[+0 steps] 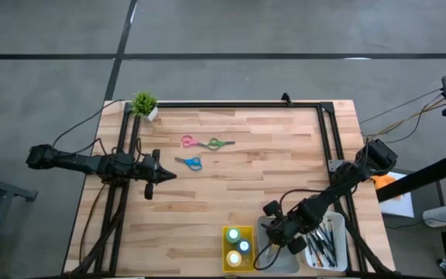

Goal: Pick & Place Paint Supplies
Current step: Put the yellow scissors into the gray bin, then put the green scissors into the gray bin

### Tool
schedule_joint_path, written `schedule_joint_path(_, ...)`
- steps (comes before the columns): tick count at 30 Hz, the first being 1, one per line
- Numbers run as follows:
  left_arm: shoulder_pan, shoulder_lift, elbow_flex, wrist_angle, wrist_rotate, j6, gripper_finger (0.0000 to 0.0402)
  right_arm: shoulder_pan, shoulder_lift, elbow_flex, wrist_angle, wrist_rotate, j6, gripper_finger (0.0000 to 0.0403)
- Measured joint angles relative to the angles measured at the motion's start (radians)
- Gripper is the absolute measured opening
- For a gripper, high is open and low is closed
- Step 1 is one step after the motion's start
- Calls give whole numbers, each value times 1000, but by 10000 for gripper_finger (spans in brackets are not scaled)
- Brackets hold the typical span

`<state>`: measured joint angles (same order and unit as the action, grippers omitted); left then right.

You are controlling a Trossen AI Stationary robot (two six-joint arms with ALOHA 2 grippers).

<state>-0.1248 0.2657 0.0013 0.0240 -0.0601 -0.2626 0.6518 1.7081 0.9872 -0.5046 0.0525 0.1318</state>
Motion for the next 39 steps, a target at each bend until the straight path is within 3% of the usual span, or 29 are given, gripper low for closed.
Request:
schedule_joint_path(11,0,0,0,0,0,0,0,0,0,-1,11,1,0,59)
schedule_joint_path(22,0,0,0,0,0,0,0,-4,-62,7,8,9,0,64)
schedule_joint_path(28,0,0,0,0,0,0,0,-4,-171,7,-2,124,40,64)
schedule_joint_path(33,0,0,0,0,0,0,0,-16,-267,7,-9,282,45,64)
schedule_joint_path(39,0,0,0,0,0,0,0,-100,-345,6,2,444,41,64)
